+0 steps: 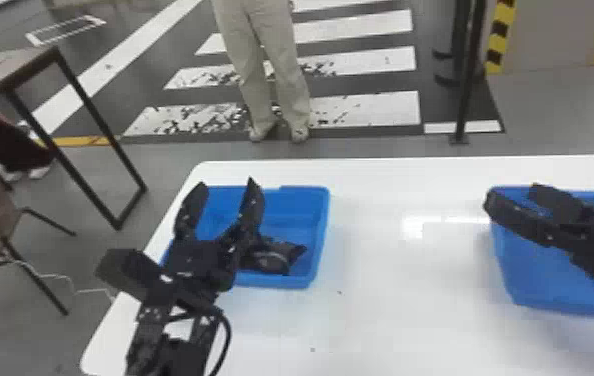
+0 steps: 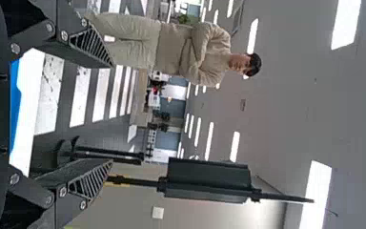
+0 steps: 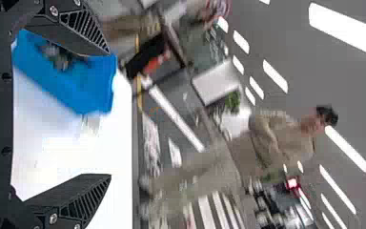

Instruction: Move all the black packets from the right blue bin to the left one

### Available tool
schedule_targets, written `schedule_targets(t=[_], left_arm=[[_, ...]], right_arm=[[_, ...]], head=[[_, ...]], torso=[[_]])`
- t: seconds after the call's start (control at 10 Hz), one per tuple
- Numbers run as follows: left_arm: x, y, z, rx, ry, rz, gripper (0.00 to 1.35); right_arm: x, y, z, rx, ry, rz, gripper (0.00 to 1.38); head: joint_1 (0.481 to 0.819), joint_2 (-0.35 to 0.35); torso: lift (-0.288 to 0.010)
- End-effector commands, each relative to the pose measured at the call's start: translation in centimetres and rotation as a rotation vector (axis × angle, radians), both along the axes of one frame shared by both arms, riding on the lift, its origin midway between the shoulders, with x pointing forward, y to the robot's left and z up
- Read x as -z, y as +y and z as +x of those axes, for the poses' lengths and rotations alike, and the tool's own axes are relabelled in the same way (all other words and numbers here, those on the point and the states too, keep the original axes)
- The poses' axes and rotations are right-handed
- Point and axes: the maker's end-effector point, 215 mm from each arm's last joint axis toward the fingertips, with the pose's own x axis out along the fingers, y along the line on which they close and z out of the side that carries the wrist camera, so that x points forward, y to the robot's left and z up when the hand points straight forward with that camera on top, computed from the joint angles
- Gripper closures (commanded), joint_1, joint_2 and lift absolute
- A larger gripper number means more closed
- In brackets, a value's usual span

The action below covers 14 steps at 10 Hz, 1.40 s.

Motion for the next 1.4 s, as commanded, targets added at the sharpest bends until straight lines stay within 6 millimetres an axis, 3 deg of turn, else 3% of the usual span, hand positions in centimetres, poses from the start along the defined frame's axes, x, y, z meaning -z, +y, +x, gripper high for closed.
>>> schedule_targets(t=[0.0,0.2,0.4,0.6,0.8,0.9,1.3], left_arm=[[-1.5,-2.0,-3.0,0.033,0.016,-0.030,0.17],[-2.6,-3.5,-5.0,0.067,0.043,-0.055,0.17],[-3.6,-4.5,-5.5,0.094,0.035,-0.060,0.17],[-3.7,-5.3,-5.5,0.109,0.033,-0.063,0.17],[-3.7,-5.3,-5.5,0.112,0.032,-0.064,0.17],[-3.8,-5.4,-5.5,0.114,0.030,-0.065,0.17],[-4.0,-5.5,-5.5,0.115,0.025,-0.070,0.17]], right_arm=[[1.5,-8.1,-0.3,0.193,0.033,-0.155,0.12],[4.1,-15.3,0.9,0.352,0.089,-0.286,0.12],[6.9,-18.2,3.3,0.396,0.167,-0.334,0.13],[10.3,-17.4,5.4,0.363,0.248,-0.348,0.13],[12.3,-15.2,6.6,0.309,0.295,-0.368,0.15],[13.5,-15.1,7.0,0.302,0.321,-0.370,0.17],[15.0,-14.5,8.3,0.282,0.360,-0.410,0.20]], head=[[0.695,0.199],[0.695,0.037],[0.695,-0.046],[0.695,-0.098],[0.695,-0.089],[0.695,-0.077],[0.695,-0.069]], torso=[[-0.140],[-0.140],[-0.140],[-0.140],[-0.140],[-0.140],[-0.140]])
